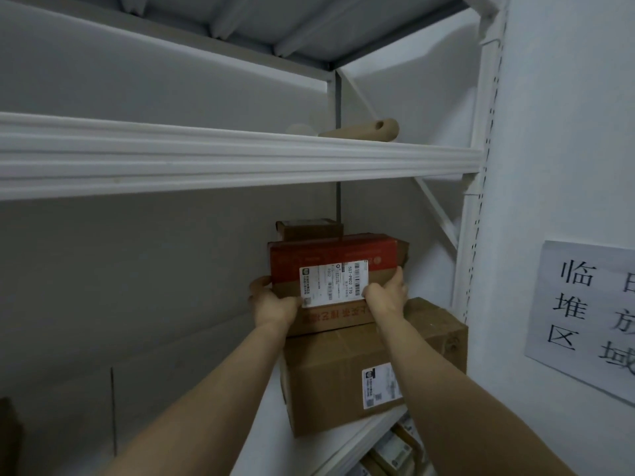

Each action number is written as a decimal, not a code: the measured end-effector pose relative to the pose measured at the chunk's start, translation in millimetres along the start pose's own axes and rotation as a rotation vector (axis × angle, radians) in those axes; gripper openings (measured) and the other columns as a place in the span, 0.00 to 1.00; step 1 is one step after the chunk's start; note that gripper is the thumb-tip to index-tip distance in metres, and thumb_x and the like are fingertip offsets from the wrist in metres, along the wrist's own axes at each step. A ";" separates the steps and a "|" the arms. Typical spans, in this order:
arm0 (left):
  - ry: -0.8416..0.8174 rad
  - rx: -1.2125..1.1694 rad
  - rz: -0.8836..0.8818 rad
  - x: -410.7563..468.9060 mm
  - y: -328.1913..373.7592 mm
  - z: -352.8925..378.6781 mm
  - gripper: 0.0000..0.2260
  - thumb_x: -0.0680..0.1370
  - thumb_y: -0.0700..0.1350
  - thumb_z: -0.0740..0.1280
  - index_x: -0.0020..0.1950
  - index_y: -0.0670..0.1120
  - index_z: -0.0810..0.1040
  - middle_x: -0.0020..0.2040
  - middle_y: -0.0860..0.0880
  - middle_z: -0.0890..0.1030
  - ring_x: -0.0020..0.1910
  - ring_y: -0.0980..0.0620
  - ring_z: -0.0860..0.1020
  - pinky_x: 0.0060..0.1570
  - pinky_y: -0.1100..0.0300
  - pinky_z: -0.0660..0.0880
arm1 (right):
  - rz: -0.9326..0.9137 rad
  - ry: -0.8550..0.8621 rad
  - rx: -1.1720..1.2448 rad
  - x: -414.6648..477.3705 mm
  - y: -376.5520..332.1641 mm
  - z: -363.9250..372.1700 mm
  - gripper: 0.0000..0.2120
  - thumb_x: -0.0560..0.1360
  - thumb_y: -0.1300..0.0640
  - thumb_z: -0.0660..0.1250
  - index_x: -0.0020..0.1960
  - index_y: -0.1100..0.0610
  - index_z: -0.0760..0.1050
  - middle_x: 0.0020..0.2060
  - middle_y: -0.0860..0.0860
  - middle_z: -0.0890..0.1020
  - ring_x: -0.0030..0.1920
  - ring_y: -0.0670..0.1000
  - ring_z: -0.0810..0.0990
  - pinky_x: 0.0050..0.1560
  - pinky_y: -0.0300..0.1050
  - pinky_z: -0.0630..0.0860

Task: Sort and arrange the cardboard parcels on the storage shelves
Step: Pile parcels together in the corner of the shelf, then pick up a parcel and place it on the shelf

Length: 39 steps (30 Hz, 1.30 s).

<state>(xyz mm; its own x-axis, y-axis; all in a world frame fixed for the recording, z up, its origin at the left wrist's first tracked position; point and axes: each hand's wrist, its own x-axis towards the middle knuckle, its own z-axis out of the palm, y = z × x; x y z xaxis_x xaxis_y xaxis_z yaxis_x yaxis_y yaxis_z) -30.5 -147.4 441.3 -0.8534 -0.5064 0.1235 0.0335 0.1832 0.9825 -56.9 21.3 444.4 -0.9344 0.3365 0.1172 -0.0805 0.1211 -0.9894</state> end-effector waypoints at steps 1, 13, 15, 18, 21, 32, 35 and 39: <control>-0.004 0.006 -0.002 0.7 -0.2 0.0 0.34 0.67 0.34 0.74 0.68 0.45 0.63 0.64 0.41 0.71 0.61 0.43 0.74 0.61 0.50 0.74 | -0.004 0.004 -0.009 -1.6 -0.1 0.7 0.40 0.73 0.66 0.63 0.79 0.55 0.47 0.77 0.56 0.54 0.77 0.59 0.50 0.76 0.58 0.52; -0.031 0.069 -0.012 -20.2 4.5 -36.4 0.36 0.72 0.35 0.70 0.76 0.41 0.55 0.71 0.38 0.65 0.70 0.39 0.66 0.65 0.52 0.68 | -0.119 0.035 -0.146 -72.9 -13.4 26.5 0.37 0.72 0.63 0.65 0.77 0.55 0.55 0.76 0.55 0.52 0.75 0.57 0.50 0.76 0.52 0.52; -0.039 0.076 -0.014 -26.2 2.9 -51.2 0.37 0.72 0.35 0.71 0.76 0.41 0.55 0.72 0.38 0.65 0.70 0.40 0.66 0.66 0.53 0.67 | -0.144 0.011 -0.163 -92.4 -16.1 35.8 0.35 0.72 0.63 0.65 0.76 0.55 0.56 0.75 0.54 0.54 0.74 0.56 0.52 0.75 0.51 0.53; -0.027 0.087 -0.025 -36.1 -0.8 -76.1 0.36 0.72 0.35 0.71 0.75 0.40 0.56 0.71 0.38 0.67 0.69 0.40 0.67 0.65 0.55 0.67 | -0.183 -0.053 -0.164 -121.9 -18.6 52.1 0.33 0.72 0.64 0.65 0.75 0.54 0.59 0.74 0.53 0.57 0.73 0.55 0.55 0.74 0.50 0.54; 0.002 0.110 -0.035 -45.6 -8.3 -108.5 0.36 0.70 0.35 0.73 0.74 0.39 0.59 0.69 0.38 0.69 0.68 0.41 0.69 0.65 0.56 0.68 | -0.198 -0.150 -0.148 -155.2 -18.3 71.7 0.32 0.71 0.65 0.65 0.73 0.54 0.63 0.73 0.53 0.59 0.74 0.55 0.57 0.75 0.51 0.56; 0.118 0.179 -0.079 -86.9 -36.1 -237.3 0.31 0.70 0.35 0.72 0.71 0.37 0.65 0.65 0.39 0.74 0.65 0.43 0.73 0.61 0.57 0.71 | -0.125 -0.443 -0.157 -266.8 -8.0 148.0 0.25 0.73 0.66 0.62 0.69 0.59 0.70 0.66 0.56 0.73 0.66 0.56 0.72 0.68 0.48 0.68; 0.170 0.227 -0.101 -103.8 -48.4 -280.2 0.27 0.71 0.35 0.70 0.69 0.37 0.68 0.64 0.38 0.75 0.63 0.43 0.74 0.60 0.57 0.70 | -0.090 -0.533 -0.176 -302.6 -2.4 166.6 0.22 0.74 0.68 0.61 0.68 0.61 0.71 0.64 0.56 0.76 0.65 0.55 0.73 0.66 0.44 0.68; 0.208 0.293 -0.160 -120.5 -68.9 -326.1 0.22 0.74 0.37 0.68 0.67 0.37 0.69 0.65 0.38 0.74 0.64 0.41 0.73 0.62 0.55 0.70 | -0.053 -0.627 -0.183 -348.1 7.1 191.4 0.22 0.73 0.69 0.62 0.66 0.61 0.74 0.62 0.56 0.78 0.63 0.55 0.75 0.64 0.43 0.69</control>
<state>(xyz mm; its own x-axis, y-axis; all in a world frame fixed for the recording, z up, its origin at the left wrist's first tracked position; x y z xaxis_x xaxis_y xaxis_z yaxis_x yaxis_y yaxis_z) 239.7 -373.7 404.1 -0.7113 -0.7024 0.0271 -0.2667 0.3054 0.9141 201.4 -273.7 380.0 -0.9605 -0.2757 0.0385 -0.1235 0.2981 -0.9465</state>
